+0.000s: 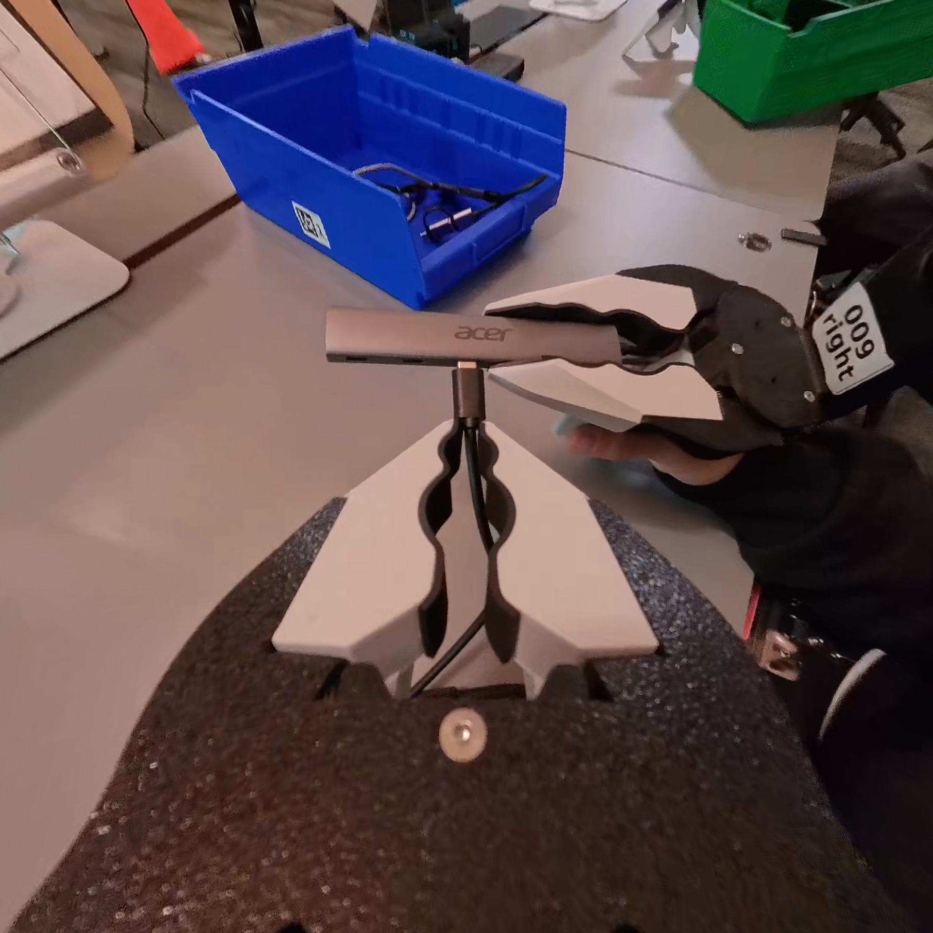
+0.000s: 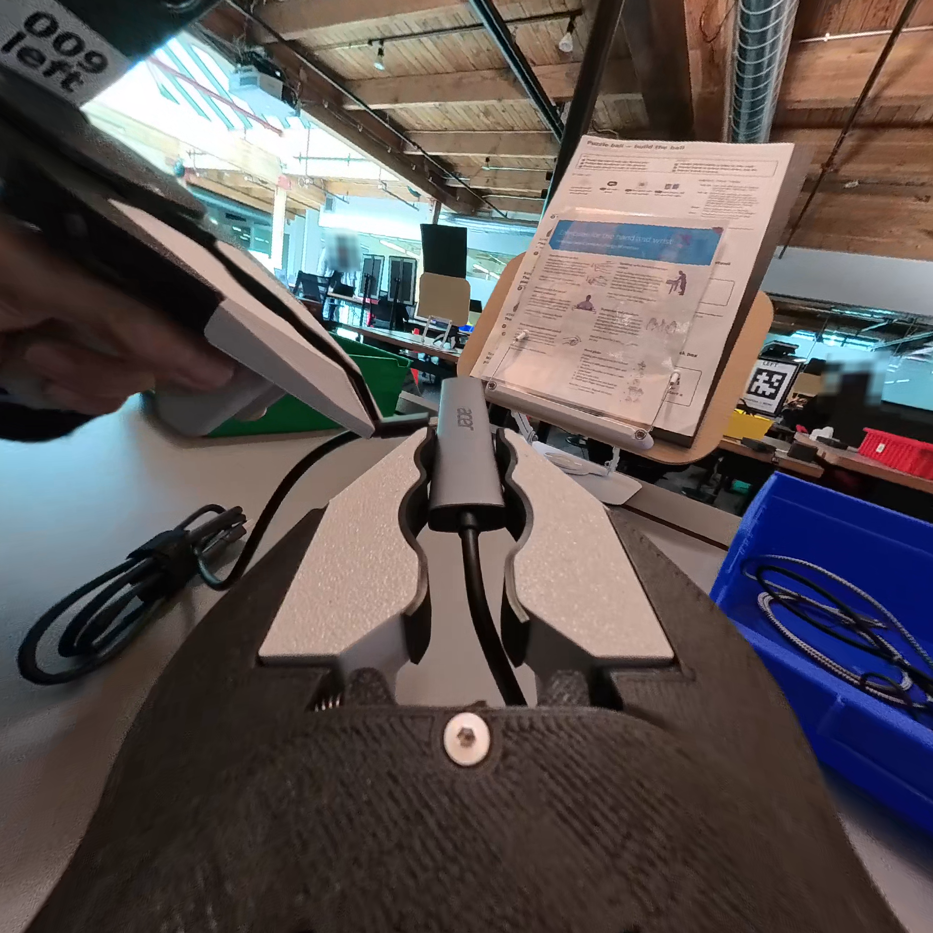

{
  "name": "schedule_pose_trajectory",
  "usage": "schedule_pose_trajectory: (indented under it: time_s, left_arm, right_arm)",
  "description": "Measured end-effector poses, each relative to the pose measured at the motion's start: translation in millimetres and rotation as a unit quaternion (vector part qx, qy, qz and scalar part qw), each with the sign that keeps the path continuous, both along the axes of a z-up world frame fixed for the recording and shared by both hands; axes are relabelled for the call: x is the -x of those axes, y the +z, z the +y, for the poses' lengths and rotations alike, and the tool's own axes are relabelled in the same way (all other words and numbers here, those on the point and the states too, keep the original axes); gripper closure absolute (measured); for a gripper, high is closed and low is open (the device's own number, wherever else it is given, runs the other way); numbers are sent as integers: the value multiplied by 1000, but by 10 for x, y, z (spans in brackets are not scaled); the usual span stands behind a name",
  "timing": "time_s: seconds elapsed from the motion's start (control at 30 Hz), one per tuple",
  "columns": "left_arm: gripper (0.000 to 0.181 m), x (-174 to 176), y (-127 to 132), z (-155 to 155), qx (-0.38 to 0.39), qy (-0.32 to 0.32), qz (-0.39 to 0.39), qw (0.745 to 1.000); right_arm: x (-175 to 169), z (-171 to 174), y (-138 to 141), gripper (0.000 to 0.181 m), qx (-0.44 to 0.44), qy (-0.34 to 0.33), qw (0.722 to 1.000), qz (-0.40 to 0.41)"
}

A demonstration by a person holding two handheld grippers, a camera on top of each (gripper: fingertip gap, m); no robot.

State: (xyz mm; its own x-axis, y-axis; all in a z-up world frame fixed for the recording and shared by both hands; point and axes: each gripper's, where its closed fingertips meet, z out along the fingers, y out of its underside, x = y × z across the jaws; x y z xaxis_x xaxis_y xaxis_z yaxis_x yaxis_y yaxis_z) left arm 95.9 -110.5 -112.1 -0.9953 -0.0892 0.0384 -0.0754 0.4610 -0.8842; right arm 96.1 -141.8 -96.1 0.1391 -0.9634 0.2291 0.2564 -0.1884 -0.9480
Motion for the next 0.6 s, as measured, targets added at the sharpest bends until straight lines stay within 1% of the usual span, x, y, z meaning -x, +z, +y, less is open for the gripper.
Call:
schedule_pose_trajectory:
  time_s: [0.07,0.13,0.17,0.23,0.3,0.37,0.43,0.47,0.53,0.6]
  left_arm:
    - [178,8,-1,8,-11,0,8,1000]
    - [178,12,45,-13,-2,-4,-2,1000]
    - [178,17,92,-39,16,-8,-23,1000]
    - [177,32,158,-83,47,-15,-84,995]
    - [177,44,213,-134,76,-15,-165,983]
    - [177,44,230,-181,88,-4,-241,966]
    - [177,22,209,-219,82,13,-282,956]
    - [177,30,216,-237,90,18,-288,953]
    - [177,36,215,-261,103,26,-274,956]
    - [177,31,199,-265,105,29,-259,960]
  right_arm:
    - [11,15,18,160,12,-5,1000,-2]
    - [22,-12,52,159,-11,-6,1000,0]
    - [33,-42,80,159,-35,-5,999,-3]
    - [36,-88,90,159,-102,17,995,1]
    - [32,-137,85,159,-171,45,984,7]
    - [20,-172,50,159,-204,54,977,18]
    - [5,-202,15,159,-213,46,976,26]
    - [7,-211,14,159,-218,47,974,26]
    - [9,-227,-2,159,-223,48,973,30]
    - [3,-214,-28,158,-204,44,977,39]
